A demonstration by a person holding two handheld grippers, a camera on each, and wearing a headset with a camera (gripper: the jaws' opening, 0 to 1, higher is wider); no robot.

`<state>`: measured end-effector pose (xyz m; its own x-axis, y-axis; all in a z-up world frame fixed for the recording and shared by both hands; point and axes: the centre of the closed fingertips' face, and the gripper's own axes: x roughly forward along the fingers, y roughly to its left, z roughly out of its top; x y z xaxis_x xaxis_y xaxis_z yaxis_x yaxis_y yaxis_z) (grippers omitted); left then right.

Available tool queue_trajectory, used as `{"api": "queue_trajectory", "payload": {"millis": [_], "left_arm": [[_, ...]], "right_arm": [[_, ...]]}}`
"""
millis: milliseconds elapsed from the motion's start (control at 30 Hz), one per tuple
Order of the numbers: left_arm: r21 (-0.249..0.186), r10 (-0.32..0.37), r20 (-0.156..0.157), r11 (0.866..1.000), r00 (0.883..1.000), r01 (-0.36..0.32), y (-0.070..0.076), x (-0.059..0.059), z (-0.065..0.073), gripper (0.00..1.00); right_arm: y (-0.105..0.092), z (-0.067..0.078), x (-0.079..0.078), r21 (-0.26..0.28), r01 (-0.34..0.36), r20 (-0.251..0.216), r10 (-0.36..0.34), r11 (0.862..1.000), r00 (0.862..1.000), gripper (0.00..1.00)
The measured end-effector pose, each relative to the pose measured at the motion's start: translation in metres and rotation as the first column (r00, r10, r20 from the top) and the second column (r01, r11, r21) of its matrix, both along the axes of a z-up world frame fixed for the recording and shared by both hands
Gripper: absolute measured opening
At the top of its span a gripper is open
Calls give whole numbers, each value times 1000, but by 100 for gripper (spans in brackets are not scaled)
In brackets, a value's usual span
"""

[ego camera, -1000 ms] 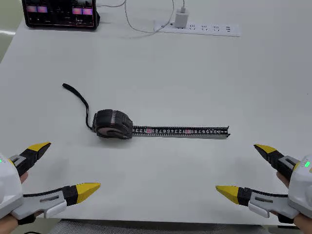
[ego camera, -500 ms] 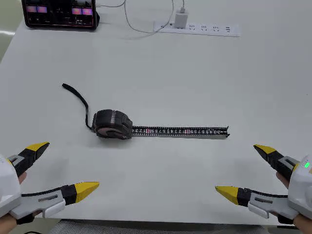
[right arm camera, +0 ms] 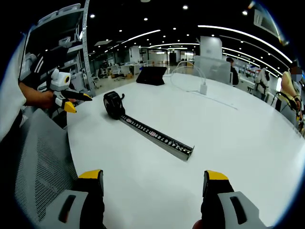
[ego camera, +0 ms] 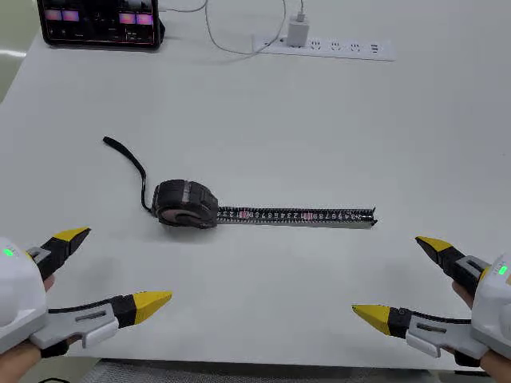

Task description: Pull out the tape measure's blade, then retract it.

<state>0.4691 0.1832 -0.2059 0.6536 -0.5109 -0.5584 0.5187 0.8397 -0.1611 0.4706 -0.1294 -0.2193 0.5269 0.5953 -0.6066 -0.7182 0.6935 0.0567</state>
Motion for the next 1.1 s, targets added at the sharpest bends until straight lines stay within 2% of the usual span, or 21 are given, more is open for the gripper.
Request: {"api": "queue_trajectory", "payload": {"millis": [333,700,900,1100], "left_arm": [[6,14,-7,1000,1000,-14,-12,12,-4,93],[-14,13,-6,1000,1000,-13,-26,25,-5,92],[-11,11,-7,1000,1000,-11,-32,30,-9,91],[-31,12,-12,999,1000,-12,-41,34,-9,91]], "right_arm": [[0,0,1,1,-2,2,2,1000,1000,84],[-1,1,3,5,4,5,-4,1000,1000,84],[-2,0,3,1,6,3,-6,1000,1000,84],[-1,0,3,3,4,3,-4,1000,1000,84]]}}
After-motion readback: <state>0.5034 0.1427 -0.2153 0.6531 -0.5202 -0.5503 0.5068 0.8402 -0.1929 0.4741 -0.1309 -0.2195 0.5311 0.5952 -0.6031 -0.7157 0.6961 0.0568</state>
